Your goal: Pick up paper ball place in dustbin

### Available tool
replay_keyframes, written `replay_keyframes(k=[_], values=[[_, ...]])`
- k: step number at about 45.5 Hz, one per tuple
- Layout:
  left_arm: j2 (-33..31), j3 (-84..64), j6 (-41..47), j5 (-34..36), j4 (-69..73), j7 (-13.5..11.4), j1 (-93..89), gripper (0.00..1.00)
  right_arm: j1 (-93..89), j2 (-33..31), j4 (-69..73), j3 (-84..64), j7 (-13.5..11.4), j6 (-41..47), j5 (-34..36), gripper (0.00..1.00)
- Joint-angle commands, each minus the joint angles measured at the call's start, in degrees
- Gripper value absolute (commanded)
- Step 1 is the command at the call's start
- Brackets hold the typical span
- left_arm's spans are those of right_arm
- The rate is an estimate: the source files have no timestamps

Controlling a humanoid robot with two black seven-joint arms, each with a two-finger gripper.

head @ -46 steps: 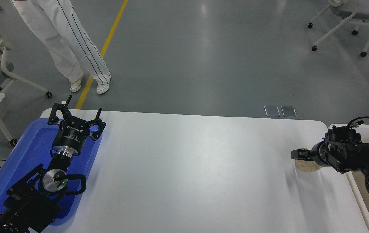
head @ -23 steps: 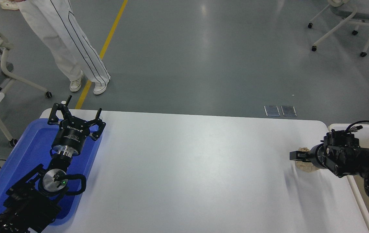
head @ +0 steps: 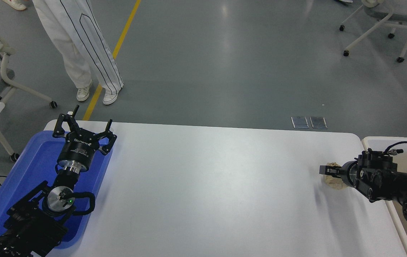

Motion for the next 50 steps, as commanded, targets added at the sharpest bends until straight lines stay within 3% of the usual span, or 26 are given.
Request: replay_keyframes(k=[1,26,28,31,34,36,50], values=[[0.0,0.0,0.0,0.0,0.0,0.0,0.0,1.0,-0.8,-0.1,0.0,1.1,0.0,-1.6,0.3,0.99],[0.0,0.0,0.0,0.0,0.0,0.0,0.0,1.0,-0.7,-0.2,1.0,1.0,0.1,-0.9,0.2,0.98],[0.0,0.0,0.0,0.0,0.0,0.0,0.0,1.0,-0.8,-0.2,1.0,1.0,0.1,-0.9,0.2,0.89],[0.0,0.0,0.0,0.0,0.0,0.0,0.0,1.0,-0.7,-0.4,1.3,1.0,0.1,-0.6,0.0,0.55],[0.0,0.0,0.0,0.0,0.0,0.0,0.0,1.0,-0.7,-0.6,2.3,1.0,-0.1,-0.5,0.0,0.15],[0.0,0.0,0.0,0.0,0.0,0.0,0.0,1.0,-0.6,-0.8,2.9,1.1,0.0,-0.7,0.5,0.0],[0.0,0.0,0.0,0.0,0.0,0.0,0.0,1.0,-0.2,-2.7,3.0,3.8,0.0,-1.1,4.2,0.0]])
